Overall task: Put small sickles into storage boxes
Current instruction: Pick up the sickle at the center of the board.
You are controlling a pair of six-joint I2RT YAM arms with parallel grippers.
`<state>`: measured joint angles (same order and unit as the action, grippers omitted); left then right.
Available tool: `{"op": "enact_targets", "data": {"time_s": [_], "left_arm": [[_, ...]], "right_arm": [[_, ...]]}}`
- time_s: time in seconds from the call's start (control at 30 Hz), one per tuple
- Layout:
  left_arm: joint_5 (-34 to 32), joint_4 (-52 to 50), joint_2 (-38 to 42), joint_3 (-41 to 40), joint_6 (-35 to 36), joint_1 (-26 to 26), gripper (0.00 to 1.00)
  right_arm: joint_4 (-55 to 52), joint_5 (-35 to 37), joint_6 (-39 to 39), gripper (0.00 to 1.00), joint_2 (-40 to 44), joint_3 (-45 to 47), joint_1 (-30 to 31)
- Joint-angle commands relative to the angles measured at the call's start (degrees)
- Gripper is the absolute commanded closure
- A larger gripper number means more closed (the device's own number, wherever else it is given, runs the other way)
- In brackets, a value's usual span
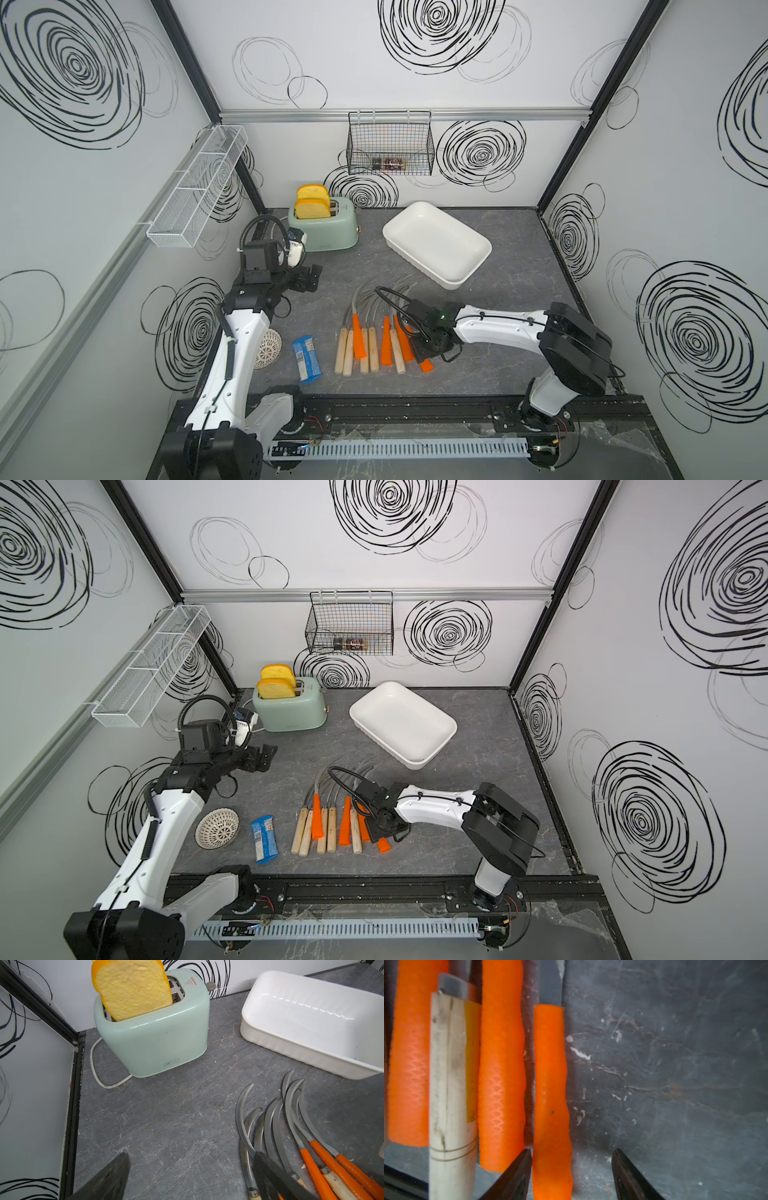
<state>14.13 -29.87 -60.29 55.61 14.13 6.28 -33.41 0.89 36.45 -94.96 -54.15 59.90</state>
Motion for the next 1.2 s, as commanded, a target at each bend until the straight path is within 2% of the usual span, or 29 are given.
{"op": "enact_targets", "data": {"time_s": [0.0,0.23,0.27,0.63,0.73,1.17], "left_arm": [[0.99,2.17,0.39,-0.41,0.46,0.59,0.04],[0.73,2.09,0.78,-0.76,0.55,0.57,0.04],[0.72,2.10,0.81,-0.86,0.55,0.60,0.04],[0.86,2.23,1.50,-1.32,0.46,0.58,0.04],[0.85,2.31,1.72,-1.47,0.46,0.62,0.04],[0.46,2.06,2.07,-0.96,0.05,0.57,0.04]], "right_arm": [[-1.75,1.43,0.44,0.36,-0.66,-0.86,0.04],[-2.53,2.50,-0.09,0.42,-2.65,-2.28,0.55],[-2.63,2.67,-0.17,0.45,-2.82,-2.46,0.70],[-4.24,5.80,0.88,0.49,-4.39,-2.65,2.36],[-4.57,6.66,1.12,0.54,-4.63,-2.71,2.87],[-3.60,9.33,0.26,0.66,-2.85,-0.56,4.00]]}}
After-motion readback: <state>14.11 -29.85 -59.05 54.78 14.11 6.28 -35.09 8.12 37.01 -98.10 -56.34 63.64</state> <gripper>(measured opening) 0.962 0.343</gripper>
